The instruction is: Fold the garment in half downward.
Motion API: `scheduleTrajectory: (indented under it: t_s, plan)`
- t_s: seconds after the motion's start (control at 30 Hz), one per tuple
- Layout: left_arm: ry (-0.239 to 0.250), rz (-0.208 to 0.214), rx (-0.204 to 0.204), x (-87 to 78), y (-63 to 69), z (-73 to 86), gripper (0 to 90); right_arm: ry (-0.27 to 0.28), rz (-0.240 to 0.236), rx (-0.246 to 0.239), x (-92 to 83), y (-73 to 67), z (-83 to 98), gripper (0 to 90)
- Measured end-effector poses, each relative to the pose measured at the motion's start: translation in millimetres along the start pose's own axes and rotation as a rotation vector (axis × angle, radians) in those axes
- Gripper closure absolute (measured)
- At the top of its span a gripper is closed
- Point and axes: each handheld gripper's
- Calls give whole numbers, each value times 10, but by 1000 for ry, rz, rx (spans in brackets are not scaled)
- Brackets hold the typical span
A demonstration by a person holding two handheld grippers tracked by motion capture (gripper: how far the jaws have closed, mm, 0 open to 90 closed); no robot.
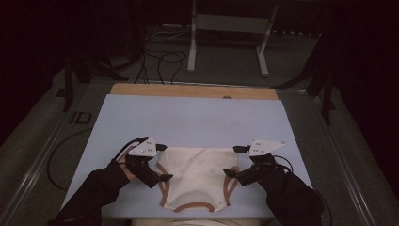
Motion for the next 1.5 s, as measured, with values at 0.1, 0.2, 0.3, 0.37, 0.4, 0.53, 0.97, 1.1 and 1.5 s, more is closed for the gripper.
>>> scheduleTrajectory:
  t_s: [0.1, 0.2, 0.3, 0.37, 0.4, 0.53, 0.97, 1.1, 1.5]
  plan:
    - [13, -18, -21, 21, -80, -11, 0, 13, 13, 9, -12, 50, -28, 99]
    - [13, -42, -41, 53, -175, -8, 0, 21, 37, 22, -18, 110, -47, 98]
    - [-6, -54, -81, 91, -277, 2, 0, 29, 59, 25, -19, 188, -60, 98]
    - [-8, -61, -110, 122, -343, 22, 0, 30, 73, 29, -13, 249, -61, 98]
    - [-8, -63, -114, 139, -372, 33, 0, 26, 77, 29, -8, 281, -60, 98]
    - [-22, -93, -130, 226, -458, 101, 8, 20, 95, 49, 36, 432, -12, 98]
    - [-93, -136, -276, 450, -753, 423, 163, -74, 95, 185, 358, 840, 320, 90]
    - [-134, -113, -294, 536, -764, 500, 213, -107, 86, 216, 405, 902, 410, 91]
    - [-163, -61, -341, 614, -786, 623, 564, -190, 49, 262, 499, 954, 540, 437]
Point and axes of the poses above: each handheld gripper's, and its own axes: x roughly forward along the jaws, z roughly out of its underside, y roughly to its right, and after that the axes turned 8 degrees about -z, right-handed
